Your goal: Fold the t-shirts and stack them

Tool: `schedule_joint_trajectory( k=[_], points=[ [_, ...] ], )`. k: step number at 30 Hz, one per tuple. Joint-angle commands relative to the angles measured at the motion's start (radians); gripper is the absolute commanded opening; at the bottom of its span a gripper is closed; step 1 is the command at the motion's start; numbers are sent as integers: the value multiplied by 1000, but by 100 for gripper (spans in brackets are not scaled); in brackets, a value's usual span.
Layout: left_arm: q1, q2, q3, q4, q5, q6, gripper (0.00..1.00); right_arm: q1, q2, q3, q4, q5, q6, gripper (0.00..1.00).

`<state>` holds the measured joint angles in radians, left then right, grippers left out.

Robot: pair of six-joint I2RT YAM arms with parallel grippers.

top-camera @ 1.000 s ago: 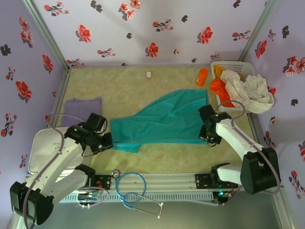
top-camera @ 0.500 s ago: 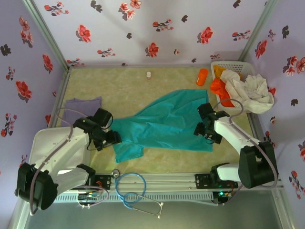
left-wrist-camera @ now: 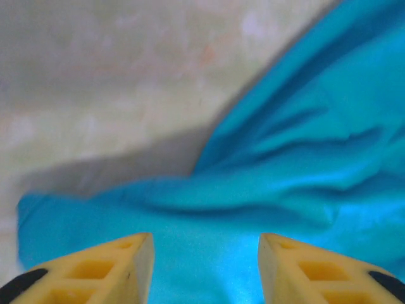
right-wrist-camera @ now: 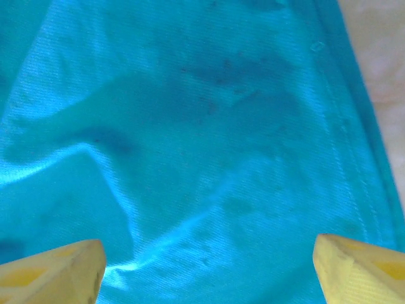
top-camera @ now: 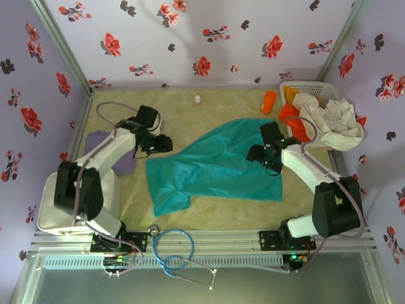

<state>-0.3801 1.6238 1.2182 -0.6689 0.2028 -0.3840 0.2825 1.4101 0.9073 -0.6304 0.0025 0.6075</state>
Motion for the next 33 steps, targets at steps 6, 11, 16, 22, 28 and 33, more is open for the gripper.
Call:
schedule_joint_trajectory(
  k=[6,11,16,22,28,33],
  points=[
    [-10,276,162,108,37,135,37,18,70,32,72,-91,-9,83],
    [-52,352,206,154,38,143,37,28,84,20,80,-86,-8,82],
    [-89,410,219,171,59,133,38,30,92,25,80,-87,-8,82],
    [-118,411,181,194,92,110,40,32,98,25,78,-90,-10,82],
    [-130,404,143,210,103,83,41,40,112,29,90,-96,-3,81],
    [-147,410,129,222,104,71,38,52,135,33,97,-95,5,81]
  ],
)
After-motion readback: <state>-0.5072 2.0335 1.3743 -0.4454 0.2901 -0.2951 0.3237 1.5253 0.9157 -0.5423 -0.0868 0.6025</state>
